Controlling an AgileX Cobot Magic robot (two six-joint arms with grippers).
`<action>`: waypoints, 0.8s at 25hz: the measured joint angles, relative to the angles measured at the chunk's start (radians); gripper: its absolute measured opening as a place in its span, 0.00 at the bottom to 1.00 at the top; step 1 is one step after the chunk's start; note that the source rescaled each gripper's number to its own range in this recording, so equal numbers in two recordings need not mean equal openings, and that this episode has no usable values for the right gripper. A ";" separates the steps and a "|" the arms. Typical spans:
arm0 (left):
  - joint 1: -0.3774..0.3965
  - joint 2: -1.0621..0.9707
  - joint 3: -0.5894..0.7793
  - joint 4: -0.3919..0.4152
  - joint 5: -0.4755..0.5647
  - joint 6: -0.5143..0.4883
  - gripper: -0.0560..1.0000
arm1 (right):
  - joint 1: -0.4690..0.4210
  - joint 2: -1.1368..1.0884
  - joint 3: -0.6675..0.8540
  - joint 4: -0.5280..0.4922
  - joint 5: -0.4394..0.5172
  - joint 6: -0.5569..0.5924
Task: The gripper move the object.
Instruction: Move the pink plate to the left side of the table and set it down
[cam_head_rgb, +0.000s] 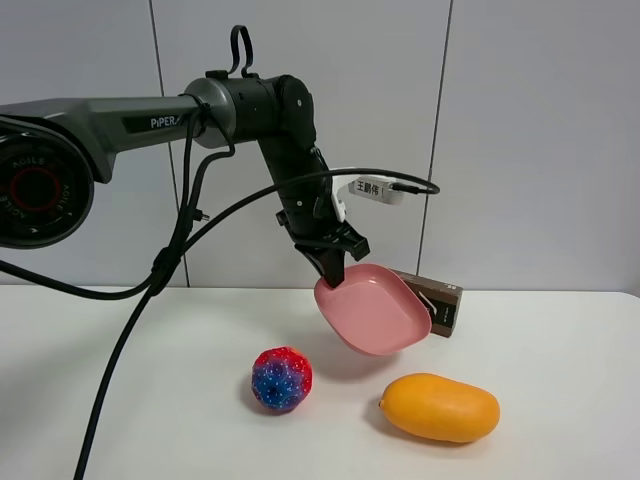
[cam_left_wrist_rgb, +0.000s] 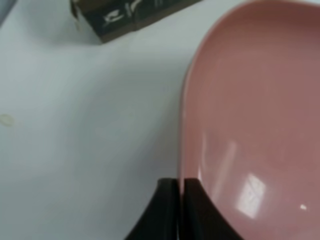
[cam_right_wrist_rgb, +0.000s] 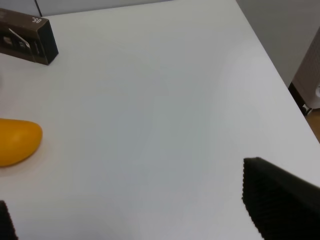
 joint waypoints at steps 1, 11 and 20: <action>0.002 -0.005 -0.012 0.007 0.001 -0.005 0.06 | 0.000 0.000 0.000 0.000 0.000 0.000; 0.079 -0.129 -0.013 0.097 0.011 -0.120 0.06 | 0.000 0.000 0.000 0.000 0.000 0.000; 0.185 -0.328 0.266 0.126 0.012 -0.183 0.06 | 0.000 0.000 0.000 0.000 0.000 0.000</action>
